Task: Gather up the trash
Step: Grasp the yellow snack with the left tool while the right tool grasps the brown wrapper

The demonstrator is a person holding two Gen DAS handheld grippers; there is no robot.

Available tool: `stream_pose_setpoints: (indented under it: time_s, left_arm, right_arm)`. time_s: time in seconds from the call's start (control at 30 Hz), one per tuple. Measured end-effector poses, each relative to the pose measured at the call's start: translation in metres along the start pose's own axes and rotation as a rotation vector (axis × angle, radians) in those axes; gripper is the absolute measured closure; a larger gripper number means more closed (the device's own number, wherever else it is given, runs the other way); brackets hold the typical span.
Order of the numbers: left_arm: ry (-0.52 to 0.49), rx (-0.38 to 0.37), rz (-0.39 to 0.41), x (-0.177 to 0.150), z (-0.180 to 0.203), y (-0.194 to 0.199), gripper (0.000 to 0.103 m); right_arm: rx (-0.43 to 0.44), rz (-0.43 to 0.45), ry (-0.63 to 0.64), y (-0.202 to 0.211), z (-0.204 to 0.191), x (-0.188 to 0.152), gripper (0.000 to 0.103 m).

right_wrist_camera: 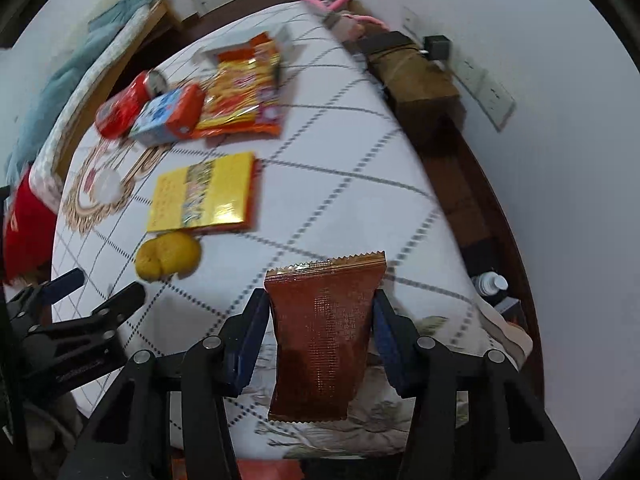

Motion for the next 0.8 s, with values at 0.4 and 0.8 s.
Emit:
stream_pose_setpoints:
  time_s: [0.4,0.8]
  left_arm:
    - [-0.064,-0.076,-0.010,0.009,0.038,0.000,0.079]
    - [0.005,-0.020,0.049,-0.016,0.011,0.035,0.086]
  right_arm:
    - [0.012,-0.010,-0.039,-0.010,0.006,-0.001,0.050]
    - [0.040,-0.001,-0.012,0.004,-0.015,-0.009,0.051]
Point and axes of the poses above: each gripper's, at about its wrist camera, not at the fingertips, and y roughly against the way its jaws point, z to its right, x to its top, the point moved 9 cm from there along -y, roughly the way its jaws point, and after that the axes turned 2 degrees about z, right-handed, at the moved point
